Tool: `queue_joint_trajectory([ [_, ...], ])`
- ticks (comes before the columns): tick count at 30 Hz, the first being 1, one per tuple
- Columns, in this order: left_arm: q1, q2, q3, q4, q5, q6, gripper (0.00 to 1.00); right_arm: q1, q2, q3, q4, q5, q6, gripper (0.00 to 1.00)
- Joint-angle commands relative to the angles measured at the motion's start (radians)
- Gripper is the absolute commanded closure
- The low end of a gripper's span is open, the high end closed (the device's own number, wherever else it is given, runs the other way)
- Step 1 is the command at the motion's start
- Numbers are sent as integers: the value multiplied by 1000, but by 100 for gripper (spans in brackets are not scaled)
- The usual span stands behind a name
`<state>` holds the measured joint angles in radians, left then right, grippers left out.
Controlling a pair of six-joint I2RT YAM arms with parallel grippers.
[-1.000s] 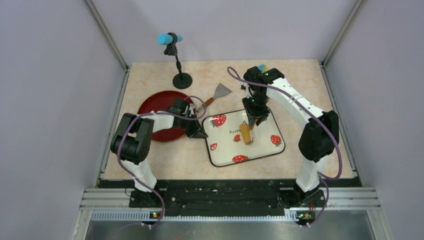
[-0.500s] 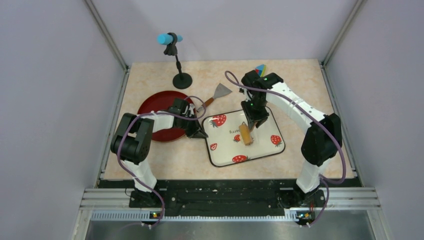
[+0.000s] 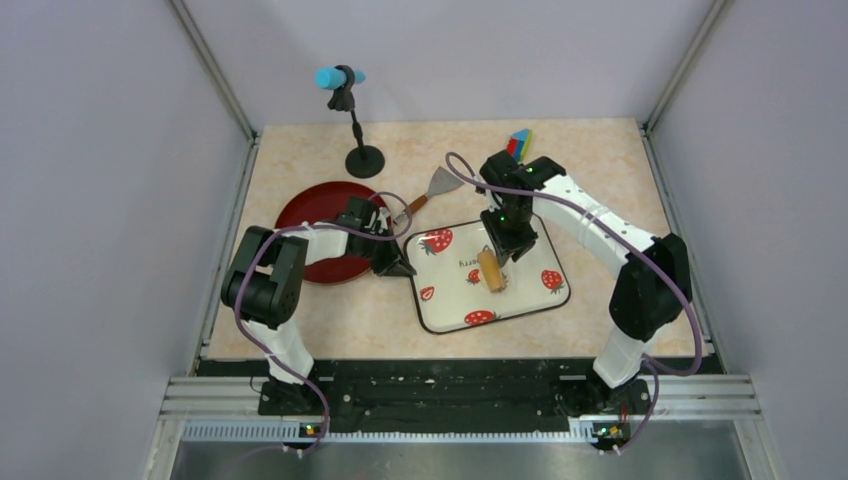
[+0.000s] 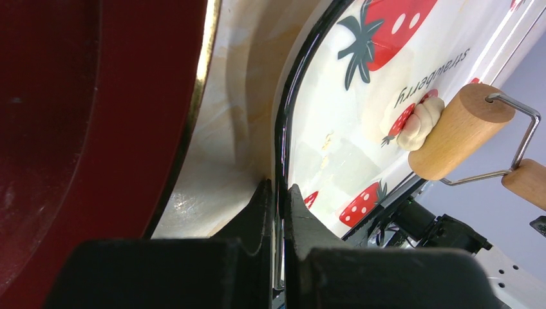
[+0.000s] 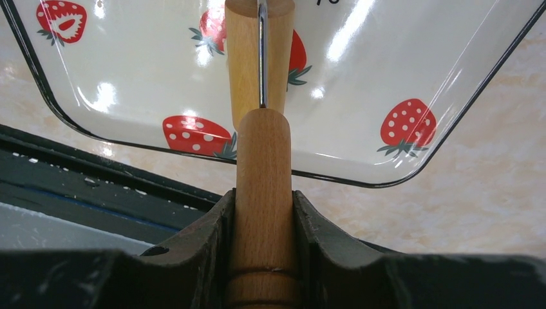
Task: Roll out the dumpling wrappers from the dough
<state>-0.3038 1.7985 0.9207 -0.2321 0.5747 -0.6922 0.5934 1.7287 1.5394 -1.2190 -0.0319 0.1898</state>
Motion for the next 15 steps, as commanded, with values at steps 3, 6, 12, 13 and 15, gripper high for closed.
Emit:
queue_joint_trajectory([
  [3,8,44,-52,-89,-164,54,100,27,93,-87,38,-3,-25,100],
  [6,8,45,-52,-87,-166,51,100,26,100,-100,39,-4,-31,100],
  [12,8,43,-54,-91,-168,50,100,26,107,-128,43,-3,-42,100],
  [13,8,43,-55,-90,-168,50,100,27,108,-137,48,-5,-44,100],
  [15,8,43,-55,-89,-168,49,100,27,106,-157,56,-7,-46,100],
])
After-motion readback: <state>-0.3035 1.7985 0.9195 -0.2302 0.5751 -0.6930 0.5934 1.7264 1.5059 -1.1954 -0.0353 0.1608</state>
